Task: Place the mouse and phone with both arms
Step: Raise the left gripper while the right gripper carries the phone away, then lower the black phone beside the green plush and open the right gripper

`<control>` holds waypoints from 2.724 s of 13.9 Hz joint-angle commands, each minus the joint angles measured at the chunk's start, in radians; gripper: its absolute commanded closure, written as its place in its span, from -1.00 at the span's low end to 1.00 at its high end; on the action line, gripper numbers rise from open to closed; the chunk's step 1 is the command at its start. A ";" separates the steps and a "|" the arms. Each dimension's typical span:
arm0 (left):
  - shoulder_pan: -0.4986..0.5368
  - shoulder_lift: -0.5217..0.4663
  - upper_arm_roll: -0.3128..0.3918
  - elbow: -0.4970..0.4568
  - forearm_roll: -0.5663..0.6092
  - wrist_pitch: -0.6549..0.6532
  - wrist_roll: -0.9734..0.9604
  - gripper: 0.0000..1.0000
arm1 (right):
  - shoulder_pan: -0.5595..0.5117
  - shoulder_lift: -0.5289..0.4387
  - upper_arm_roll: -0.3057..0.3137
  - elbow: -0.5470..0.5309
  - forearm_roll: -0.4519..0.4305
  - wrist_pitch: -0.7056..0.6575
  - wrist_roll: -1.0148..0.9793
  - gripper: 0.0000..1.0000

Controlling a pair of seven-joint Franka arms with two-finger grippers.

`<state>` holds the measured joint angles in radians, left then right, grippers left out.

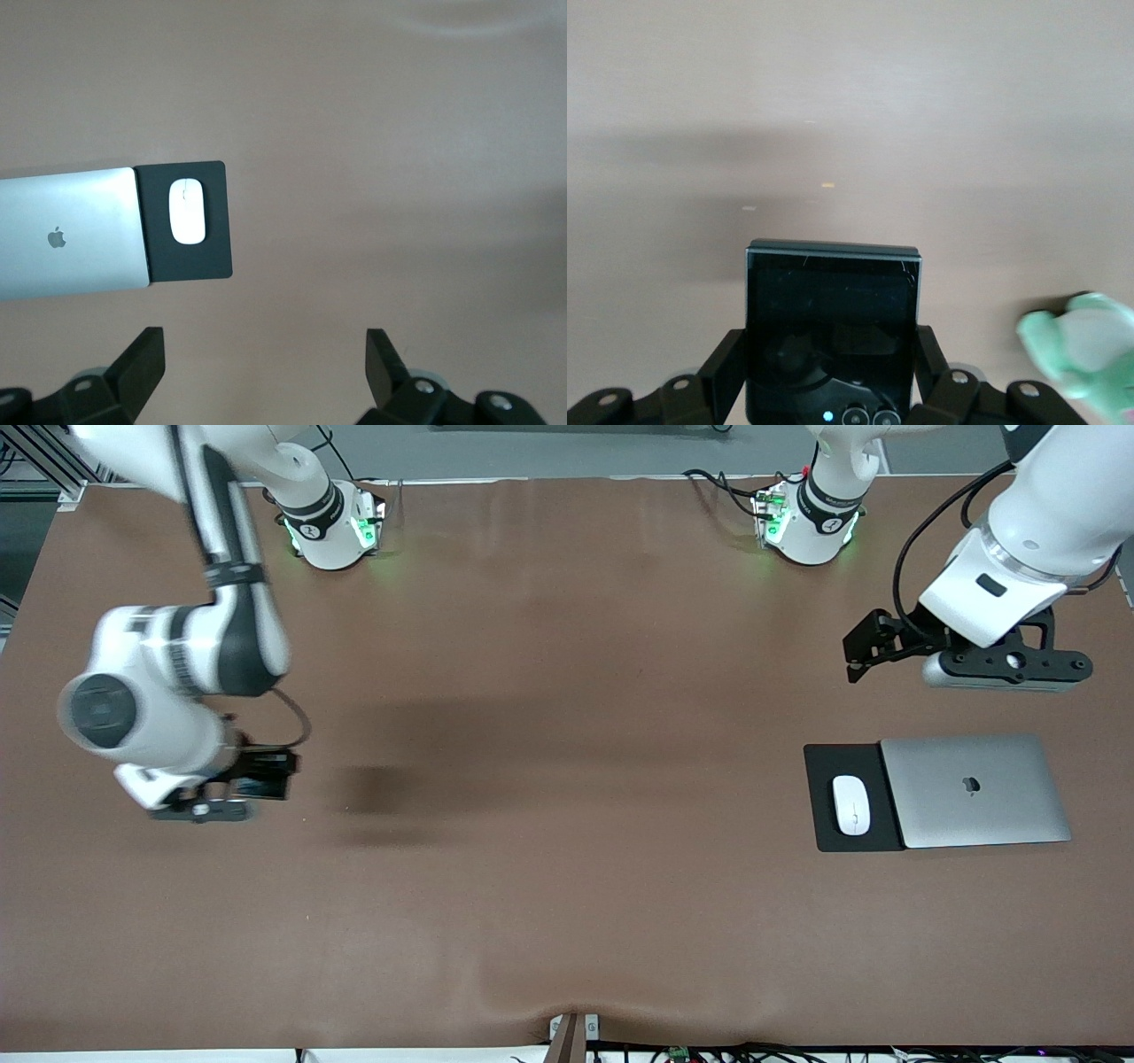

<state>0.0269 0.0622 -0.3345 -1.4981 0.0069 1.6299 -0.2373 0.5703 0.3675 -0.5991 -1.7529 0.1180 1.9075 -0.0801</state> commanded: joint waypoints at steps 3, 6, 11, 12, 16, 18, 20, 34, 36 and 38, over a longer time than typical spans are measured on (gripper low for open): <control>-0.120 -0.050 0.136 -0.039 -0.019 -0.018 0.016 -1.00 | -0.138 -0.013 0.016 -0.062 0.026 0.016 -0.165 1.00; -0.165 -0.051 0.189 -0.056 -0.021 -0.009 0.020 -1.00 | -0.164 -0.013 0.016 -0.210 0.038 0.144 -0.171 1.00; -0.156 -0.130 0.186 -0.195 -0.051 0.086 0.033 -1.00 | -0.175 0.002 0.019 -0.388 0.083 0.343 -0.175 1.00; -0.156 -0.131 0.186 -0.198 -0.051 0.096 0.033 -1.00 | -0.175 0.002 0.019 -0.417 0.084 0.385 -0.197 1.00; -0.162 -0.108 0.166 -0.202 -0.045 0.097 0.026 -1.00 | -0.201 0.011 0.019 -0.496 0.103 0.504 -0.305 1.00; -0.156 -0.105 0.167 -0.198 -0.047 0.100 0.033 -1.00 | -0.201 0.014 0.021 -0.520 0.103 0.537 -0.305 1.00; -0.157 -0.107 0.167 -0.198 -0.045 0.100 0.033 -1.00 | -0.195 0.022 0.022 -0.556 0.103 0.599 -0.306 1.00; -0.102 -0.104 0.187 -0.192 -0.050 0.099 0.093 -1.00 | -0.185 -0.091 0.021 -0.327 0.086 0.316 -0.348 -1.00; -0.102 -0.105 0.189 -0.192 -0.050 0.099 0.093 -1.00 | -0.175 -0.087 0.024 -0.182 0.033 0.170 -0.348 -1.00; -0.088 -0.105 0.189 -0.192 -0.048 0.099 0.101 -1.00 | -0.139 -0.087 0.022 -0.117 -0.003 0.137 -0.317 -1.00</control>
<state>-0.0803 -0.0313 -0.1462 -1.6855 -0.0241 1.7241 -0.1719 0.4030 0.2674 -0.5789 -1.9332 0.1490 2.0846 -0.4164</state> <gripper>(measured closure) 0.000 0.000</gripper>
